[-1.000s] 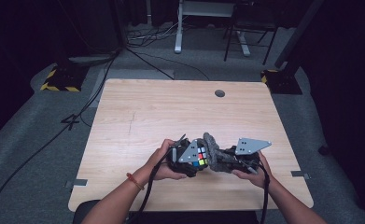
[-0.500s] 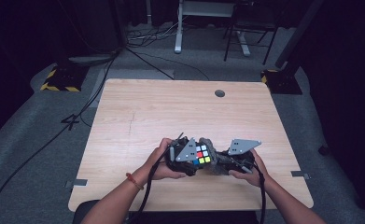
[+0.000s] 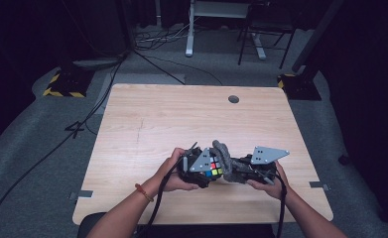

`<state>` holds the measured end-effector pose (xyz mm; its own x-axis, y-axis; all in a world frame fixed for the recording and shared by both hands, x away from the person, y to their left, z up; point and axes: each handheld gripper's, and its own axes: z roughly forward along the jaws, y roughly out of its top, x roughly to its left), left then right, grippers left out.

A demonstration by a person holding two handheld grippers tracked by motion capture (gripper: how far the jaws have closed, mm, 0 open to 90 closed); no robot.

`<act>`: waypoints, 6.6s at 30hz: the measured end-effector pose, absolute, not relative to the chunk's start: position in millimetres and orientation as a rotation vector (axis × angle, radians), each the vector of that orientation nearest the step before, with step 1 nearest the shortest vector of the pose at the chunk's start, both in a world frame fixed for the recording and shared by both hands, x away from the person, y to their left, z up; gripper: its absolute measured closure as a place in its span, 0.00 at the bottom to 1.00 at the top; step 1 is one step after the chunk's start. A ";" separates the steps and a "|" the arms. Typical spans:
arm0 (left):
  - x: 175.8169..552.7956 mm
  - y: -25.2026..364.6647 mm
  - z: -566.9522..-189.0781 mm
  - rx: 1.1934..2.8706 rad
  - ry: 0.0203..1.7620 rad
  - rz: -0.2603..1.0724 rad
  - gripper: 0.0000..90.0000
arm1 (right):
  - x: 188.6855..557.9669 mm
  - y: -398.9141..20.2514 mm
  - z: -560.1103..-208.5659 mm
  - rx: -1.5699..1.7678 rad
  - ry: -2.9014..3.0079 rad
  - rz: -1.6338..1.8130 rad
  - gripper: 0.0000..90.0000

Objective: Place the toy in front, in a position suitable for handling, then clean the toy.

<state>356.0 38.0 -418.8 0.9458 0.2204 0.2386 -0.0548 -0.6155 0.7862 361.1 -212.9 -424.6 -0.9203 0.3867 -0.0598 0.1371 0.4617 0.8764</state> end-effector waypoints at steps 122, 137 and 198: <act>360.1 44.8 -414.0 2.188 0.123 0.389 0.37 | 382.8 -228.0 -439.6 0.592 2.542 1.572 0.85; 368.9 30.7 -430.8 2.314 0.171 0.415 0.37 | 375.9 -222.1 -428.6 0.539 2.484 1.570 0.85; 380.6 74.5 -415.2 2.305 0.253 0.388 0.37 | 386.2 -242.6 -426.1 0.600 2.482 1.141 0.84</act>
<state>380.6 74.5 -415.2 0.9338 0.2972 0.1993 0.0623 -0.6835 0.7273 386.2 -242.6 -426.1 -0.8519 0.5072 -0.1303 0.2314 0.5878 0.7752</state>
